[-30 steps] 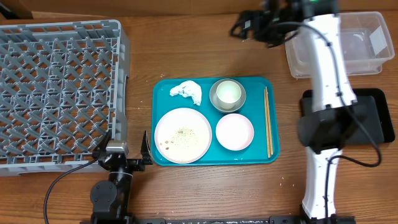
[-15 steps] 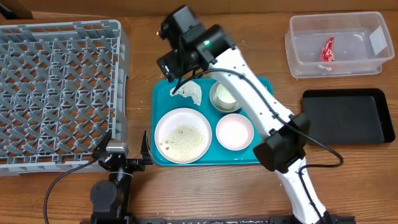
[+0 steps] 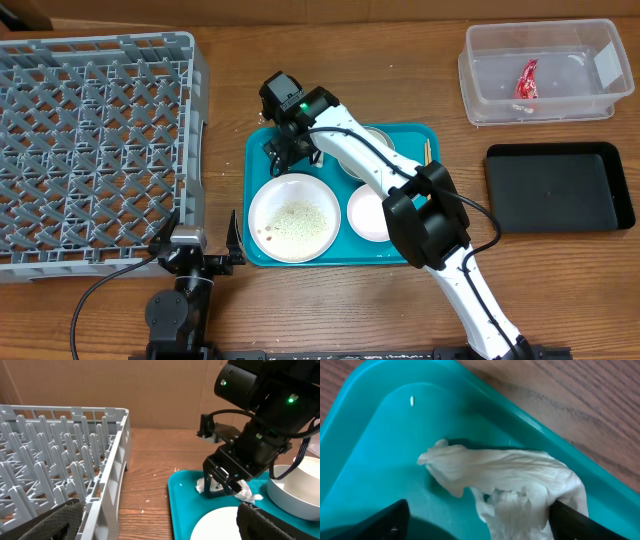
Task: Sort waste into correct bins and load items into the dishwasher
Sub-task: 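Reach the right gripper to the white tissue and grasp it, then carry the white tissue to the clear bin and release it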
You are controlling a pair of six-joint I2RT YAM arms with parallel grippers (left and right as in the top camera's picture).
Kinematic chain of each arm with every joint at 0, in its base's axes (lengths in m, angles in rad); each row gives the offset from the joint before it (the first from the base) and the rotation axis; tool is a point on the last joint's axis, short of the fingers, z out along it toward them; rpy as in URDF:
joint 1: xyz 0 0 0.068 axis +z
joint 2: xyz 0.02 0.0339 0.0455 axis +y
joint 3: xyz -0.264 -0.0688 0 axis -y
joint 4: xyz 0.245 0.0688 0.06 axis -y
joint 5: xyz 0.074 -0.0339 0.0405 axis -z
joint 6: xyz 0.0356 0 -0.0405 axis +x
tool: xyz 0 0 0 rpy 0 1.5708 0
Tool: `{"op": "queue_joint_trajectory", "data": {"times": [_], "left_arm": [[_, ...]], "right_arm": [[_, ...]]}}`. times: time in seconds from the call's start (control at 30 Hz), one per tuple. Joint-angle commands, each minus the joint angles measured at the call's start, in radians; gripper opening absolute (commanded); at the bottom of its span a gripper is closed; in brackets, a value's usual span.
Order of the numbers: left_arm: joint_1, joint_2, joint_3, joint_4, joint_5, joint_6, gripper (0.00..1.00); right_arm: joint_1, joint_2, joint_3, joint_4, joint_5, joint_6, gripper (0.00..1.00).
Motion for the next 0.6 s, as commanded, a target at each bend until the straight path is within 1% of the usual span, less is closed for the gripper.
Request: {"op": "queue_joint_trajectory", "data": {"times": [0.0, 0.07, 0.17, 0.2, 0.23, 0.5, 0.57], "left_arm": [[0.0, -0.01, -0.003, -0.002, -0.003, 0.023, 1.0], [0.0, -0.01, -0.003, -0.002, -0.003, 0.023, 1.0], [0.0, -0.01, -0.003, -0.002, -0.003, 0.023, 1.0], [0.0, -0.01, -0.003, -0.002, -0.003, 0.022, 1.0], [0.0, -0.01, -0.003, -0.002, -0.003, 0.023, 1.0], [0.0, -0.01, -0.003, -0.002, -0.003, 0.023, 1.0], [0.0, -0.01, -0.003, -0.002, -0.003, 0.023, 1.0]], "right_arm": [[0.004, -0.012, -0.024, 0.012, 0.007, -0.002, 0.66], [0.004, -0.012, -0.024, 0.01, 0.007, -0.002, 0.49], [0.004, -0.014, -0.005, -0.006, 0.019, 0.016, 0.11], [0.004, -0.014, 0.006, -0.018, 0.039, 0.037, 0.04], [0.004, -0.019, 0.037, -0.045, 0.083, 0.082, 0.04], [-0.01, -0.107, 0.231, -0.146, 0.27, 0.189, 0.04], [-0.043, -0.153, 0.306, -0.169, 0.317, 0.249, 0.04]]}}
